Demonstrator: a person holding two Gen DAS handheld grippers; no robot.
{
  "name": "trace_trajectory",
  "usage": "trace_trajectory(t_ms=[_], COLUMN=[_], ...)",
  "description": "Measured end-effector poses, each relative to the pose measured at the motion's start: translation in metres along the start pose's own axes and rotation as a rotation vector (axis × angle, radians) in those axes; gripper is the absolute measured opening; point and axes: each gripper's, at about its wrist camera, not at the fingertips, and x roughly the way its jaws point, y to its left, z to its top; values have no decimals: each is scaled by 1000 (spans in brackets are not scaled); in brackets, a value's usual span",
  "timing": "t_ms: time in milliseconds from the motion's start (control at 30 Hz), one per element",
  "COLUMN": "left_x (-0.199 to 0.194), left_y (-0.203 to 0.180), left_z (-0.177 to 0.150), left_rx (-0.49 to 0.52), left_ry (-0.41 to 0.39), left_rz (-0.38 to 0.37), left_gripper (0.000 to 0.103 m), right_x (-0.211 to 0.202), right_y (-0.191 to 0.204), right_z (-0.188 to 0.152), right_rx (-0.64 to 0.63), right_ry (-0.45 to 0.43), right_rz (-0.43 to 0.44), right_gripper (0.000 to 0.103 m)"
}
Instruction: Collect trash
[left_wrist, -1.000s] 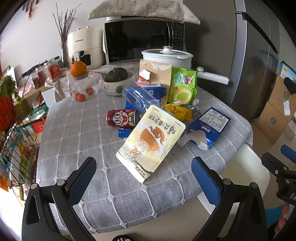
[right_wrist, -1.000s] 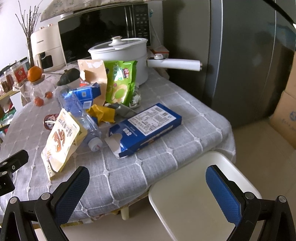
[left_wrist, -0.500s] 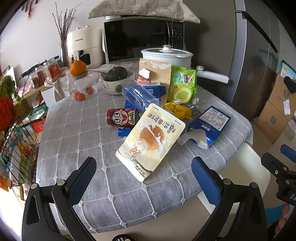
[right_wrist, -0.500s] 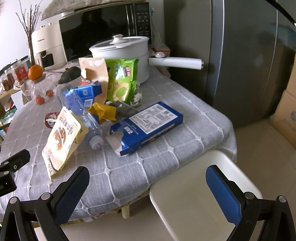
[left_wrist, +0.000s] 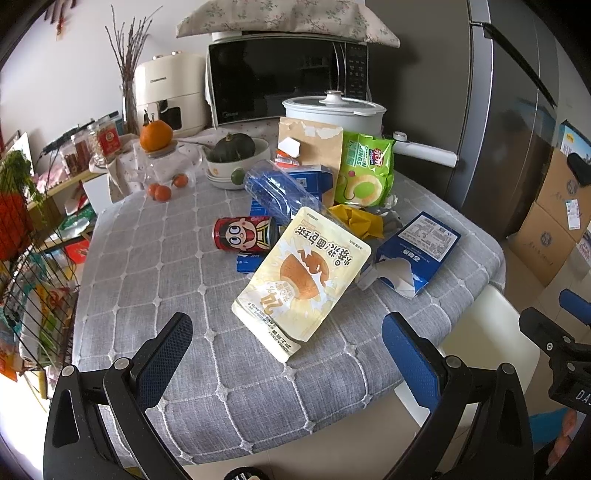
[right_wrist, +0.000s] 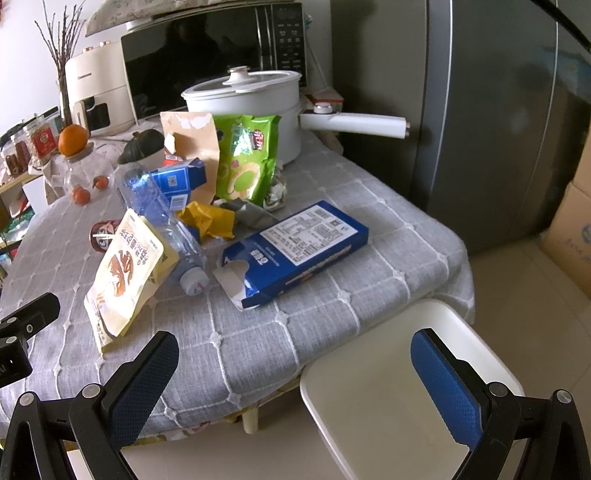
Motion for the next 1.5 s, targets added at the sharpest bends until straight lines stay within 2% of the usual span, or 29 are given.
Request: trace_trajectory(t_ms=[967, 1267, 1433, 1500], left_x=[6, 19, 33, 42], left_y=[2, 2, 1, -4], left_z=[-1, -2, 1, 2], left_rx=[19, 33, 111, 169], left_ry=[18, 54, 115, 166], left_rz=[-13, -80, -125, -170], left_gripper=[103, 103, 103, 103], right_x=[1, 2, 9, 11], right_y=[1, -6, -3, -1], right_z=[0, 3, 10, 16], right_rx=[-15, 19, -16, -27], right_ry=[-9, -15, 46, 72], right_rz=[-18, -18, 23, 33], right_gripper=[103, 103, 103, 103])
